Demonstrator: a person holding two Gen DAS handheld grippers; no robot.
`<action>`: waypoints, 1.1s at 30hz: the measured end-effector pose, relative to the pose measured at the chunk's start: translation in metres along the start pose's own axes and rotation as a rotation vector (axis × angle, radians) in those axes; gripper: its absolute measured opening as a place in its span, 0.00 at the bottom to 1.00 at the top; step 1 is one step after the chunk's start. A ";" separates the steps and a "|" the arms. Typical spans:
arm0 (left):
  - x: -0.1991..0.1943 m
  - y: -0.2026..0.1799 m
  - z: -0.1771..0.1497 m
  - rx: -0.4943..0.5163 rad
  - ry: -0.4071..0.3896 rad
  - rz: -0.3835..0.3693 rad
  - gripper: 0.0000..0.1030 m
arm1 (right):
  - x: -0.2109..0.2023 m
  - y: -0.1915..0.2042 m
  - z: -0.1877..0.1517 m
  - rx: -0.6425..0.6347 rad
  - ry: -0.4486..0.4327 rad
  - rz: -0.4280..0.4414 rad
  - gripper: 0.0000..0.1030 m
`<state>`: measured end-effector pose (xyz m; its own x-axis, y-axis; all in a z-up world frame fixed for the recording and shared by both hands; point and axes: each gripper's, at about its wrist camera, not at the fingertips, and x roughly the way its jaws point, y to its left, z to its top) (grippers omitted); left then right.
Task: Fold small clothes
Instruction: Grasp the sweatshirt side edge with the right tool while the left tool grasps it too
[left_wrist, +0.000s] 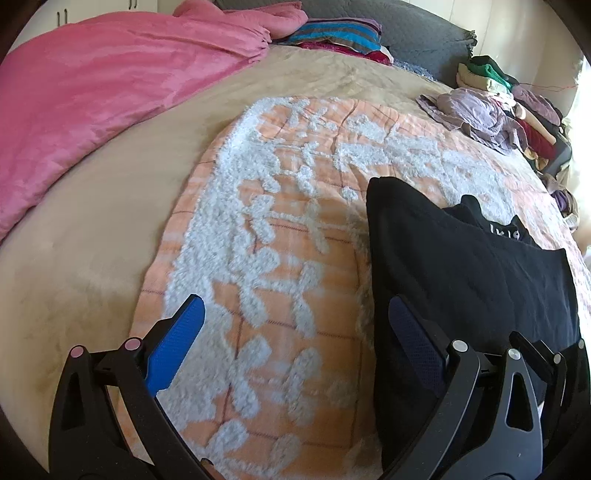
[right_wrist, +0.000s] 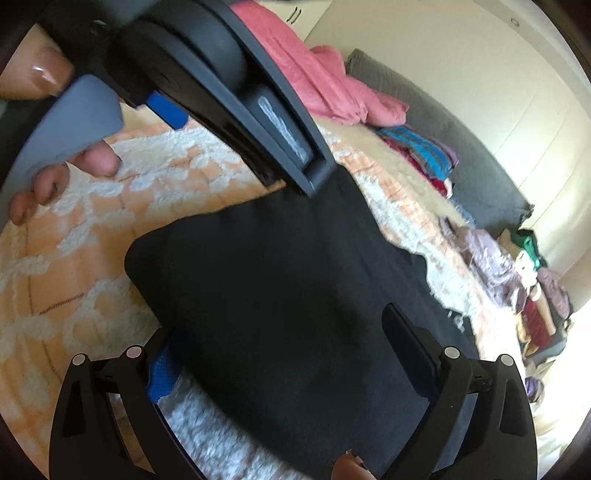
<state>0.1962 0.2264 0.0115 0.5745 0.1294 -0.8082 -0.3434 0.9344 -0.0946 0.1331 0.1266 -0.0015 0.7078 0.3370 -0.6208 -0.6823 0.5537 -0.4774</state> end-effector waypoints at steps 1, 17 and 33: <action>0.003 -0.001 0.002 0.000 0.008 -0.002 0.91 | -0.001 0.000 0.001 -0.002 -0.014 -0.011 0.92; 0.035 -0.022 0.033 -0.102 0.136 -0.210 0.91 | -0.043 -0.043 -0.011 0.096 -0.206 0.070 0.12; 0.001 -0.091 0.040 -0.071 0.115 -0.444 0.20 | -0.095 -0.073 -0.043 0.262 -0.307 -0.052 0.07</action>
<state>0.2578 0.1548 0.0431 0.5924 -0.3199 -0.7394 -0.1350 0.8653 -0.4826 0.1079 0.0212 0.0658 0.7889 0.4935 -0.3662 -0.6026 0.7378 -0.3041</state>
